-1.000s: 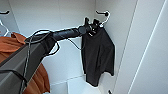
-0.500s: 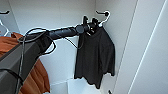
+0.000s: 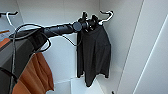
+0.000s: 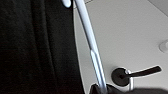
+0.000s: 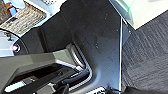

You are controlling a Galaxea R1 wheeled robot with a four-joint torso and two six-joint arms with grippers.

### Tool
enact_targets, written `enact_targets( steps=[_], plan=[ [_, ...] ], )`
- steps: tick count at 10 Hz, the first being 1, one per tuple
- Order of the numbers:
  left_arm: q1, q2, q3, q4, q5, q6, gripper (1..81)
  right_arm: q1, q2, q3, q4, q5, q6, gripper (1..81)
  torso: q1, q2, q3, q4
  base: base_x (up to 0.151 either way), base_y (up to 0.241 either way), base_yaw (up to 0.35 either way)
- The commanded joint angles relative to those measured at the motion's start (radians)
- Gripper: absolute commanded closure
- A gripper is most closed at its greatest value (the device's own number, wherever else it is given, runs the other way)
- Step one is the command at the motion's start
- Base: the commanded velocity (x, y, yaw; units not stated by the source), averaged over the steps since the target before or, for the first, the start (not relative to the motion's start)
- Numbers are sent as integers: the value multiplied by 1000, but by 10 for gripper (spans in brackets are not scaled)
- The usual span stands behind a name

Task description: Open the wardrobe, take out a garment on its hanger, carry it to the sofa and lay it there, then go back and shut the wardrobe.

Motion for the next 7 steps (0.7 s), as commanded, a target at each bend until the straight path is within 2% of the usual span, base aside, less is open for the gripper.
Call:
enact_targets(
  steps=[1,5,6,7],
  plan=[
    [-193,-37,34,69,26,20,811,39,2,3,5,-58,-3,10,0,0,0,95,0,0,0],
    [-188,-19,25,99,58,21,811,41,1,3,5,-58,-4,10,0,0,0,232,0,0,0],
    [-185,-1,14,114,78,21,811,42,-1,3,9,-57,-3,10,0,0,0,175,0,0,0],
    [-179,13,14,125,86,21,811,44,-1,3,9,-56,-3,10,0,0,0,204,0,0,0]
  ],
)
